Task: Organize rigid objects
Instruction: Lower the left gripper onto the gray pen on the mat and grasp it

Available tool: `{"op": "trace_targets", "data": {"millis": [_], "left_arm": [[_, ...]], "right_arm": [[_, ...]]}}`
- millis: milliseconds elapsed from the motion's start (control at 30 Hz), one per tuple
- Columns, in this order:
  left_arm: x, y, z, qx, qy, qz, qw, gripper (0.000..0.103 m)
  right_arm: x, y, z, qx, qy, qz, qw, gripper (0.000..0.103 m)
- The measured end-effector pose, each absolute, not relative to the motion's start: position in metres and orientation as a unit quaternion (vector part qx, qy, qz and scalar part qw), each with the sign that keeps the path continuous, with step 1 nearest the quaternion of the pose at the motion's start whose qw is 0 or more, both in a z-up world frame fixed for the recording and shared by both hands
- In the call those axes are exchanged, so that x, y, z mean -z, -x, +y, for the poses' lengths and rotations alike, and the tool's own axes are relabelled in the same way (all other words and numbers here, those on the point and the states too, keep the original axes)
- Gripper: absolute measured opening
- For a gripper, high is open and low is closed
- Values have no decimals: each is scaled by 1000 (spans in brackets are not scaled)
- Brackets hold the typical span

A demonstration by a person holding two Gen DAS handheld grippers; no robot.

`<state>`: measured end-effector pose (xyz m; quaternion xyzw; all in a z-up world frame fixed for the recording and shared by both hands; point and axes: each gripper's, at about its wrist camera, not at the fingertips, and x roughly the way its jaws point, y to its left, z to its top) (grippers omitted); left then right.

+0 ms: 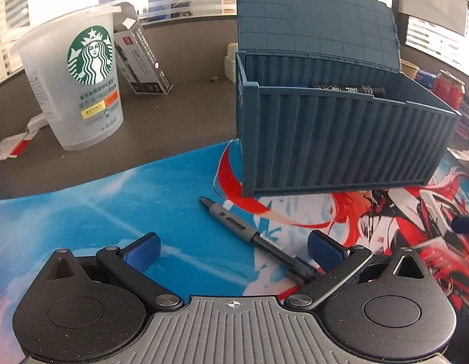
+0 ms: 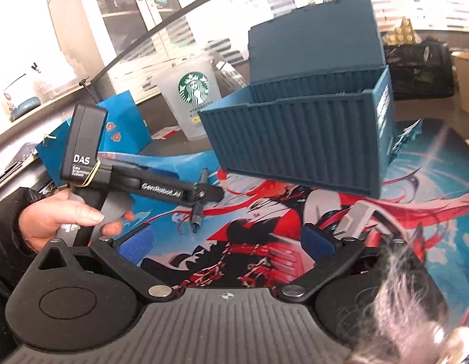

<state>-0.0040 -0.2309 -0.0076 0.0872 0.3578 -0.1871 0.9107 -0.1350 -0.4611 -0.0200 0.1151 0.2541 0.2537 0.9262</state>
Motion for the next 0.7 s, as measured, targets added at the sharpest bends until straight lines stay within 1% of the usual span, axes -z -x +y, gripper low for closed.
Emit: {"op": "trace_targets", "data": {"millis": [367, 600, 633, 700], "left_arm": [[6, 14, -198, 178, -87, 368, 908, 103], [6, 13, -184, 178, -87, 360, 912, 103], [6, 15, -183, 181, -88, 357, 912, 102], [5, 18, -182, 192, -91, 353, 911, 96]], "right_arm": [[20, 132, -476, -253, -148, 236, 927, 103], [24, 132, -474, -263, -167, 249, 917, 103], [25, 131, -474, -263, -175, 253, 915, 103], [28, 129, -475, -261, -190, 260, 910, 103]]}}
